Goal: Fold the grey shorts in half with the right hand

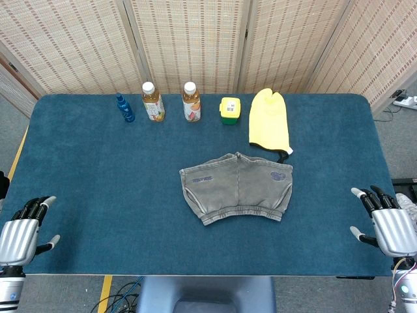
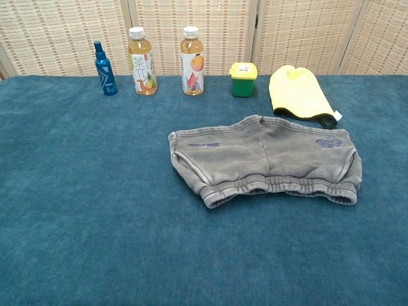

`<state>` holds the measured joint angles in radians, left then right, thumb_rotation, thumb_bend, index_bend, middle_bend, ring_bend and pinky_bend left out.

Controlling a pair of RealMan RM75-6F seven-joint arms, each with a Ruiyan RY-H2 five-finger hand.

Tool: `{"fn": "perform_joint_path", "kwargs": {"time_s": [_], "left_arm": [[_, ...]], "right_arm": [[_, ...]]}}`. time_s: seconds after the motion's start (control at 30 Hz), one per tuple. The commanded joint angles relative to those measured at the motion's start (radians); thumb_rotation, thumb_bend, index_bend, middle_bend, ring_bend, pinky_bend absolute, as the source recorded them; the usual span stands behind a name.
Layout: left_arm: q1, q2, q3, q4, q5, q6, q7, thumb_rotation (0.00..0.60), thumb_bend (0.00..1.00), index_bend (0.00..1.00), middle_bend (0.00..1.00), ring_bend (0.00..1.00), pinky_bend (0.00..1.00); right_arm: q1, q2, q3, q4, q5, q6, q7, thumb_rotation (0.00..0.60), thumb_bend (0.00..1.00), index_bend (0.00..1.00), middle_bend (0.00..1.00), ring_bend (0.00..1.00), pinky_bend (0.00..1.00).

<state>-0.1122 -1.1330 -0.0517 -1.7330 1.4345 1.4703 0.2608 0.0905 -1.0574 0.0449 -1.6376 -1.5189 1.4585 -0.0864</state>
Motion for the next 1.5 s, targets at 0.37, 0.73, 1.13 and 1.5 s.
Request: {"fn": "perform_joint_path", "kwargs": {"time_s": [0.37,0.73,1.13,1.5], "left_arm": [[0.004,-0.003,-0.002,-0.004,-0.001,0.010,0.009,0.600,0.20,0.18,0.19,0.17,0.33],[0.006,0.000,-0.005,-0.010,-0.003,0.014,0.013,0.600,0.20,0.18,0.19,0.17,0.33],[0.019,0.007,0.001,-0.009,-0.014,0.017,0.006,0.600,0.20,0.18,0.19,0.17,0.33],[0.031,0.014,0.003,-0.010,-0.024,0.023,0.003,0.600,0.20,0.18,0.19,0.17,0.33]], "right_arm": [[0.006,-0.006,0.001,0.009,-0.011,-0.001,0.009,0.600,0.18,0.15,0.22,0.16,0.22],[0.064,-0.030,0.018,0.050,-0.029,-0.060,0.004,0.600,0.20,0.15,0.28,0.25,0.24],[0.247,-0.189,0.029,0.292,-0.069,-0.269,-0.051,0.600,0.10,0.23,0.93,0.97,1.00],[0.372,-0.349,0.004,0.550,-0.104,-0.389,0.036,0.600,0.08,0.32,0.98,1.00,1.00]]}}
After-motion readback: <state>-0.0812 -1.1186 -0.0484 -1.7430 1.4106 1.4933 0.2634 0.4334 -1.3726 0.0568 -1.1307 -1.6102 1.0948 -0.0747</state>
